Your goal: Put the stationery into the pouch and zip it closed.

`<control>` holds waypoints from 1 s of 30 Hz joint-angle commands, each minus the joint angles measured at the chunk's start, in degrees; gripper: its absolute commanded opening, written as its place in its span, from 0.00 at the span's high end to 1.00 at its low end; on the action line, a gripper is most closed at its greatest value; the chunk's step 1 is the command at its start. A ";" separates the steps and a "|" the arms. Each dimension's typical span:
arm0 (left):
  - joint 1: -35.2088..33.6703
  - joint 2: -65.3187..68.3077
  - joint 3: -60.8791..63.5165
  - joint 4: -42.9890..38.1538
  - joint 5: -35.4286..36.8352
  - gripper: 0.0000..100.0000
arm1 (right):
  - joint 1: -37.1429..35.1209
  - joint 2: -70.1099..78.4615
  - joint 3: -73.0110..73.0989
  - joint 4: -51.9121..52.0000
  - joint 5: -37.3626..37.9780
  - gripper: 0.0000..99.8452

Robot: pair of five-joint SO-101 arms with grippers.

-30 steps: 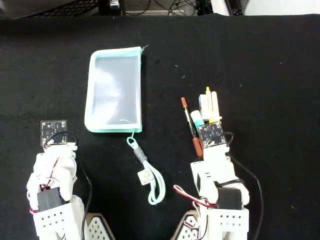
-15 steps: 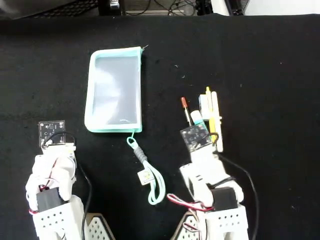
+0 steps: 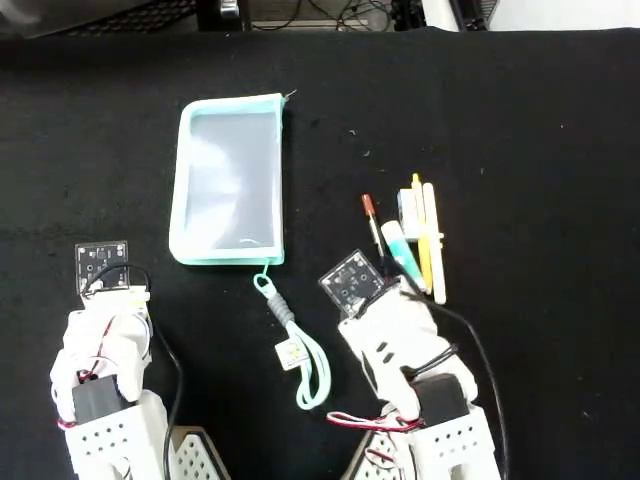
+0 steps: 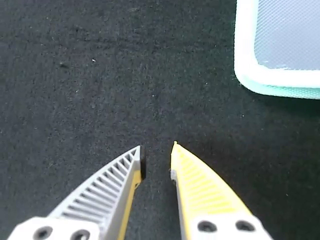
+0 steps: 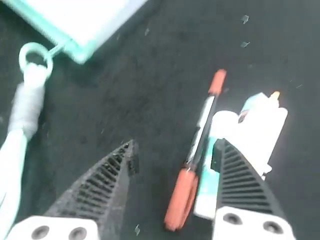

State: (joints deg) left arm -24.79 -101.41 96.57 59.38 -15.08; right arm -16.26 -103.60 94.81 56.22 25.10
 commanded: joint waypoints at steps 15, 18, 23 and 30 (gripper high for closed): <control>-0.40 0.00 0.92 0.26 -0.18 0.88 | -0.97 24.22 -51.56 -2.99 -8.79 0.74; -0.40 0.00 0.92 0.26 -0.18 0.88 | -4.48 38.81 -51.65 -0.35 -10.55 0.74; -0.31 0.00 0.92 0.18 -0.18 0.88 | -13.71 60.00 -51.12 2.99 -10.73 0.74; -0.31 0.00 0.92 0.18 -0.18 0.88 | -21.36 80.04 -49.10 -6.24 -10.99 0.74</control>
State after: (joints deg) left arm -24.79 -101.41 96.57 59.38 -15.08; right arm -35.52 -30.02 45.85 54.46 14.37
